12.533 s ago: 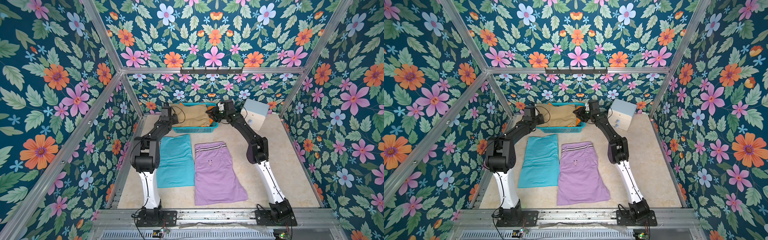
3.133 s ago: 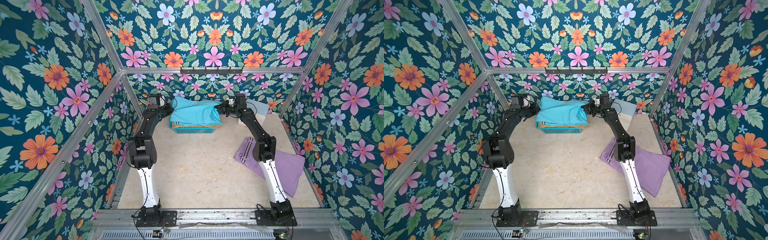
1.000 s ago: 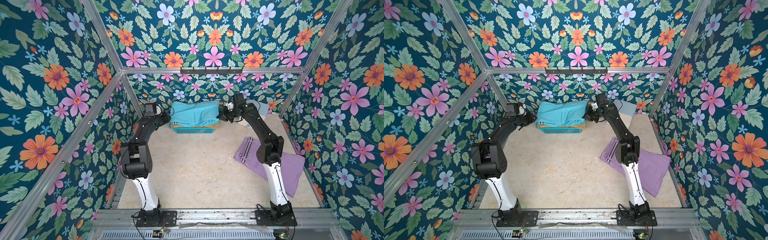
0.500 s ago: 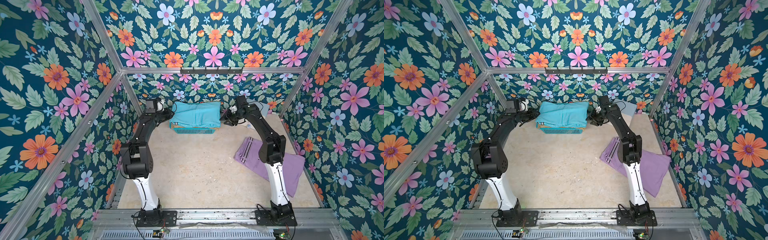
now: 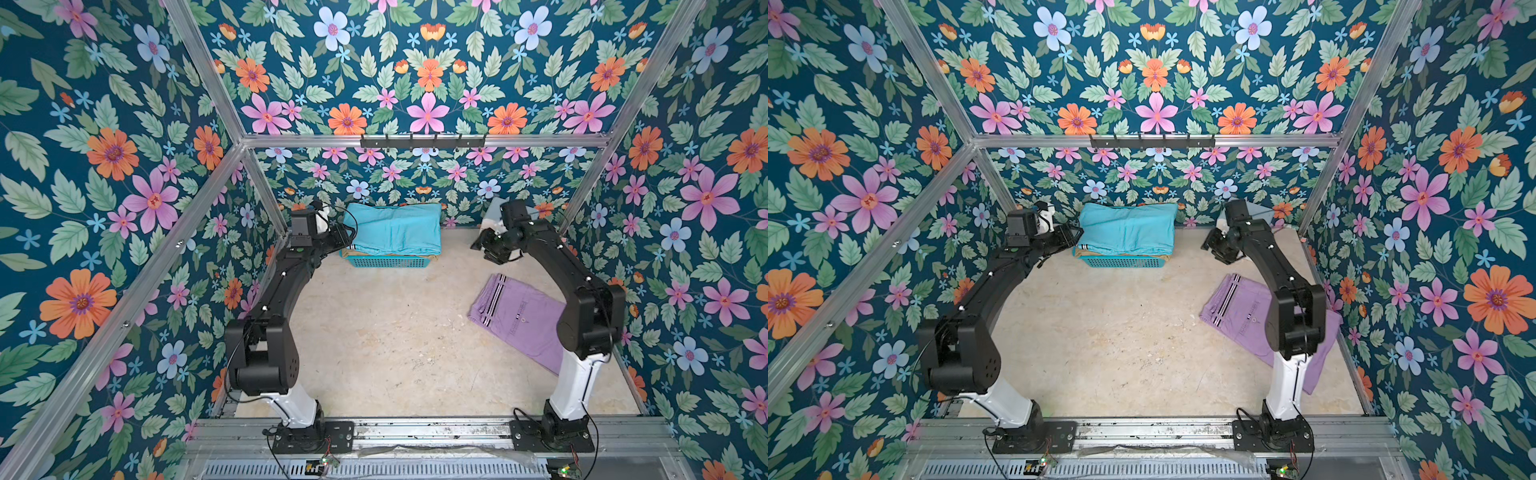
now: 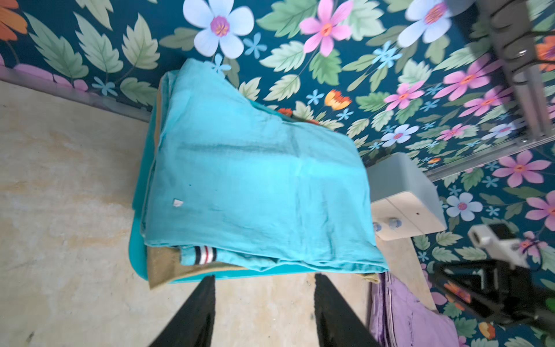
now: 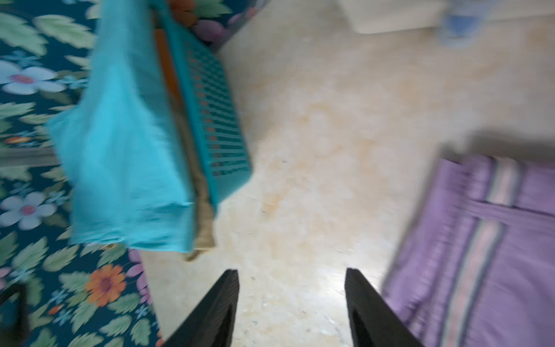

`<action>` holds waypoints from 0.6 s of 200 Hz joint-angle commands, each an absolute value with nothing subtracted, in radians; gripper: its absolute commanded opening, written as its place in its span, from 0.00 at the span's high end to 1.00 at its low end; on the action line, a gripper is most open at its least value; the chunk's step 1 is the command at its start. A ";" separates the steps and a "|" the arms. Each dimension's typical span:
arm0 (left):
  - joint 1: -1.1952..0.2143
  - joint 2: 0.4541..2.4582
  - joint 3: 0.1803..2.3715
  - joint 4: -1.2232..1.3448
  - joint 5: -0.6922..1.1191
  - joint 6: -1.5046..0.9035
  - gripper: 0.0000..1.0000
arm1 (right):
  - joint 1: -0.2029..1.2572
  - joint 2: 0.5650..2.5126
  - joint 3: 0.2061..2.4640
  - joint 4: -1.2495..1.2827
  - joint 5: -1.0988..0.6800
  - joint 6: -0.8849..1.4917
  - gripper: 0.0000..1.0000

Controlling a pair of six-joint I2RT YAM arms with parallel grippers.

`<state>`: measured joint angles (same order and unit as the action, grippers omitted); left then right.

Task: Put the folded long pants in the basket
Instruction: Move the long pant to the center of the board.

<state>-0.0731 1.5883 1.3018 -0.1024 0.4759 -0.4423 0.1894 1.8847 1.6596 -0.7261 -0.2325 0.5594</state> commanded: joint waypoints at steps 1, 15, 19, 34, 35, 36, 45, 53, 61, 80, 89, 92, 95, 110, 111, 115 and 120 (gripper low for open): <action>-0.132 1.505 1.186 -0.059 0.393 -0.441 0.44 | 0.149 1.811 1.447 -0.669 -0.071 0.565 0.45; -0.191 1.462 1.094 -0.040 0.369 -0.447 0.44 | 0.128 1.798 1.361 -0.664 -0.038 0.548 0.51; -0.211 1.454 1.076 -0.040 0.368 -0.450 0.44 | 0.126 1.798 1.337 -0.656 -0.035 0.542 0.53; -0.287 1.440 1.013 -0.025 0.380 -0.451 0.44 | 0.126 1.813 1.268 -0.611 -0.060 0.524 0.58; -0.293 1.439 1.010 -0.025 0.380 -0.452 0.44 | 0.127 1.816 1.265 -0.608 -0.065 0.525 0.59; -0.298 1.440 1.007 -0.024 0.379 -0.452 0.44 | 0.127 1.817 1.261 -0.605 -0.068 0.524 0.59; -0.336 1.433 0.968 -0.004 0.389 -0.469 0.44 | 0.138 1.835 1.236 -0.583 -0.101 0.519 0.61; -0.361 1.430 0.924 0.036 0.420 -0.483 0.44 | 0.154 1.856 1.220 -0.567 -0.121 0.515 0.63; -0.378 1.424 0.884 0.061 0.414 -0.508 0.44 | 0.180 1.880 1.210 -0.558 -0.139 0.518 0.66; -0.393 1.421 0.797 0.128 0.442 -0.549 0.44 | 0.284 1.928 1.189 -0.532 -0.184 0.523 0.67; -0.396 1.415 0.767 0.143 0.445 -0.566 0.44 | 0.343 1.943 1.175 -0.513 -0.200 0.538 0.67; -0.398 1.412 0.756 0.149 0.449 -0.569 0.44 | 0.360 1.947 1.169 -0.505 -0.209 0.545 0.67; -0.398 1.409 0.744 0.155 0.453 -0.570 0.44 | 0.384 1.948 1.163 -0.495 -0.221 0.552 0.67; -0.400 1.387 0.700 0.154 0.440 -0.574 0.40 | 0.485 1.952 1.132 -0.426 -0.277 0.612 0.67; -0.399 1.385 0.697 0.154 0.439 -0.574 0.40 | 0.491 1.952 1.130 -0.421 -0.280 0.617 0.67; -0.399 1.380 0.687 0.151 0.437 -0.574 0.38 | 0.517 1.952 1.126 -0.402 -0.292 0.636 0.67; -0.400 1.376 0.674 0.150 0.437 -0.572 0.36 | 0.547 1.951 1.123 -0.378 -0.308 0.657 0.67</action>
